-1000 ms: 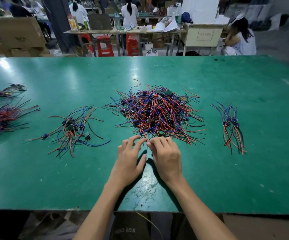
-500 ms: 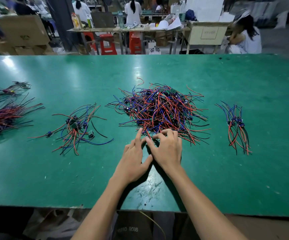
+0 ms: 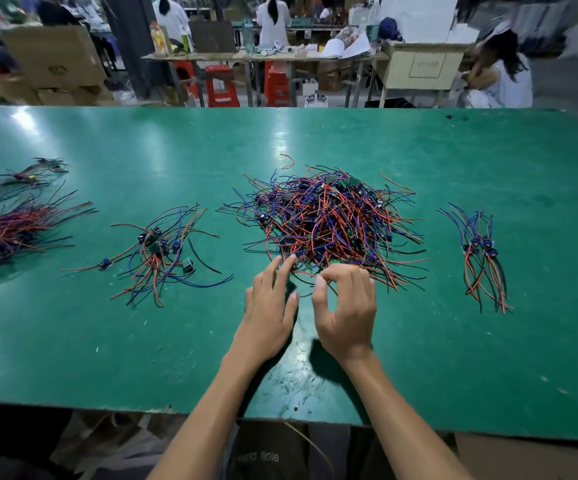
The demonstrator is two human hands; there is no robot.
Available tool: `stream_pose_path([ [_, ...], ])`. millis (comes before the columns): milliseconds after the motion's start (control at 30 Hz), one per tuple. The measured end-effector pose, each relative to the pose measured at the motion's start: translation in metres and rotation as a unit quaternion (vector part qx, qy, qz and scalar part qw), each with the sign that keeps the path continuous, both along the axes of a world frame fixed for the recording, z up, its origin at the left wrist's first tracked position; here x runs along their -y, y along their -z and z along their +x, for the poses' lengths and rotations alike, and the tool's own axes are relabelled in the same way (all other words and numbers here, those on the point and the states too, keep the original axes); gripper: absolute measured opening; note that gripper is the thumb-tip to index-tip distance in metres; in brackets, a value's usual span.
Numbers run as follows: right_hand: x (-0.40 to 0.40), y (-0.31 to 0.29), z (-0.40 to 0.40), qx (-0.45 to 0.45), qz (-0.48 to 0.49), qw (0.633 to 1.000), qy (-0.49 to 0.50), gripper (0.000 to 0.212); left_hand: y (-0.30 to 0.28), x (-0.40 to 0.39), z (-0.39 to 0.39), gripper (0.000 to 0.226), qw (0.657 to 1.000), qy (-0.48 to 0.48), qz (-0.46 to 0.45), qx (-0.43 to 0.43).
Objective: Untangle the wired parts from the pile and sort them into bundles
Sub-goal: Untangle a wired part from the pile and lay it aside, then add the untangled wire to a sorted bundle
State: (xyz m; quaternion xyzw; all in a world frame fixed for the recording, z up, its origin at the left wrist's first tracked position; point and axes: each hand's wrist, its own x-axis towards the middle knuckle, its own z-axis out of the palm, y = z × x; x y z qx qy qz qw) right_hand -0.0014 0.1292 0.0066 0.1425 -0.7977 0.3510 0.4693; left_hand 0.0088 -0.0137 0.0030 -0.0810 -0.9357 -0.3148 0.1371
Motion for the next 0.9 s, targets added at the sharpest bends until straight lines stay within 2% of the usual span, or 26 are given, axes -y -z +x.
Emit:
stream_pose_path([
  [100, -0.004, 0.002, 0.004, -0.002, -0.075, 0.995, -0.062, 0.023, 0.000, 0.000, -0.002, 0.050, 0.999, 0.002, -0.035, -0.007],
  [200, -0.006, -0.002, 0.005, 0.040, -0.170, 0.984, -0.043, 0.013, -0.001, 0.002, -0.003, 0.030, 0.998, -0.002, -0.048, -0.044],
  [267, -0.008, -0.005, 0.004, 0.078, -0.241, 0.967, -0.021, 0.008, -0.002, 0.002, -0.002, 0.023, 0.997, -0.005, -0.022, -0.069],
  [367, -0.014, -0.008, -0.001, 0.158, -0.368, 0.916, -0.028, 0.010, -0.005, 0.001, 0.001, 0.019, 0.993, -0.019, 0.033, -0.115],
  [433, -0.020, -0.010, -0.005, 0.207, -0.459, 0.863, -0.042, 0.011, -0.005, 0.001, 0.003, 0.018, 0.986, -0.015, 0.040, -0.160],
  [500, -0.025, -0.010, -0.007, 0.225, -0.514, 0.826, -0.048, 0.016, -0.004, 0.002, 0.004, 0.021, 0.978, -0.003, 0.044, -0.203],
  [600, -0.025, -0.010, -0.004, 0.245, -0.509, 0.823, -0.059, 0.025, -0.002, 0.002, 0.005, 0.021, 0.966, -0.005, 0.051, -0.255],
  [700, -0.022, -0.010, 0.001, 0.278, -0.434, 0.844, -0.148, 0.037, -0.001, 0.001, 0.009, 0.021, 0.958, -0.009, 0.047, -0.283],
  [800, -0.016, -0.011, 0.005, 0.303, -0.336, 0.859, -0.240, 0.034, -0.003, 0.000, 0.011, 0.025, 0.960, 0.018, 0.031, -0.277],
  [900, -0.015, -0.007, 0.005, 0.312, -0.316, 0.867, -0.225, 0.027, -0.006, 0.000, 0.011, 0.029, 0.968, 0.031, 0.005, -0.250],
])
